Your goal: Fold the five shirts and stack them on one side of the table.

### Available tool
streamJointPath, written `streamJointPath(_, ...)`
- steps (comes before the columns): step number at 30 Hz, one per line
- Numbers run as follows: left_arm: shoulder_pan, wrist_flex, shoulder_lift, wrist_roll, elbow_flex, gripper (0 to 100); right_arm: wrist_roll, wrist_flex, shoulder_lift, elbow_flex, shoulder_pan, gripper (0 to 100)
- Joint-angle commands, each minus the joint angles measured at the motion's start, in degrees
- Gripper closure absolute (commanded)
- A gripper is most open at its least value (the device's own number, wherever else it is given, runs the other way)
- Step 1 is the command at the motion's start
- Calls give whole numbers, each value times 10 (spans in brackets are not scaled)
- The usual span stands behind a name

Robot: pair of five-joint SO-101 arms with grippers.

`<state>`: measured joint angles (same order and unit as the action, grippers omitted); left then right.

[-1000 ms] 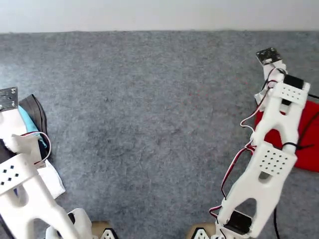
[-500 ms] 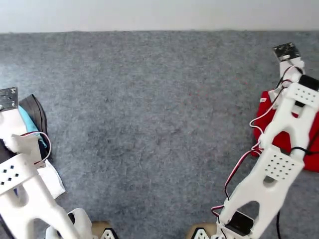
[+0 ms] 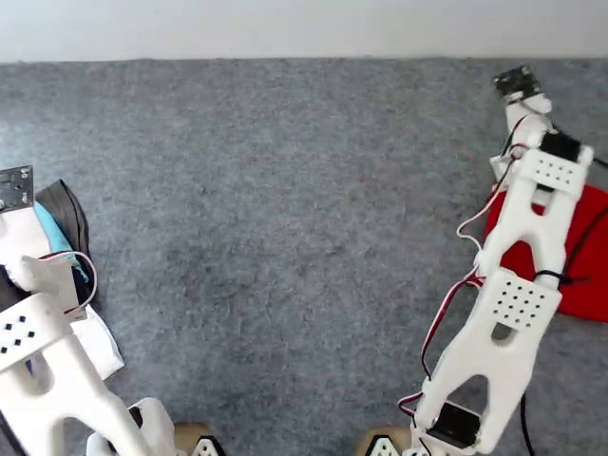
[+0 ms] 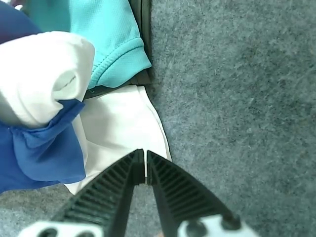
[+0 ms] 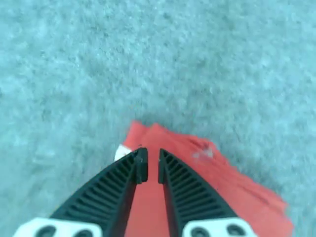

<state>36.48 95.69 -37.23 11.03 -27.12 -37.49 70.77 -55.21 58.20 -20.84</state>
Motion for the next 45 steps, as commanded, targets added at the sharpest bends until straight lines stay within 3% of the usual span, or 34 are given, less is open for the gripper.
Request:
streamJointPath(1,0,-5,-9,5,4,986,43,120,7,105,-23,941)
streamJointPath(7,-1,-1,-9,5,7,986,59,321,7,254,-25,941)
streamJointPath(12,0,20,-9,5,7,984,87,323,34,267,-38,941)
streamJointPath(18,8,47,-9,62,24,893,88,324,159,88,-41,941)
streamJointPath(21,48,47,-7,88,78,870,89,323,252,-48,-39,941)
streamJointPath(27,145,47,-3,241,141,806,90,321,404,-290,-37,941)
streamJointPath(33,211,29,7,363,138,804,90,320,479,-436,-37,941)
streamJointPath(45,248,-41,223,364,189,808,90,320,551,-542,-37,941)
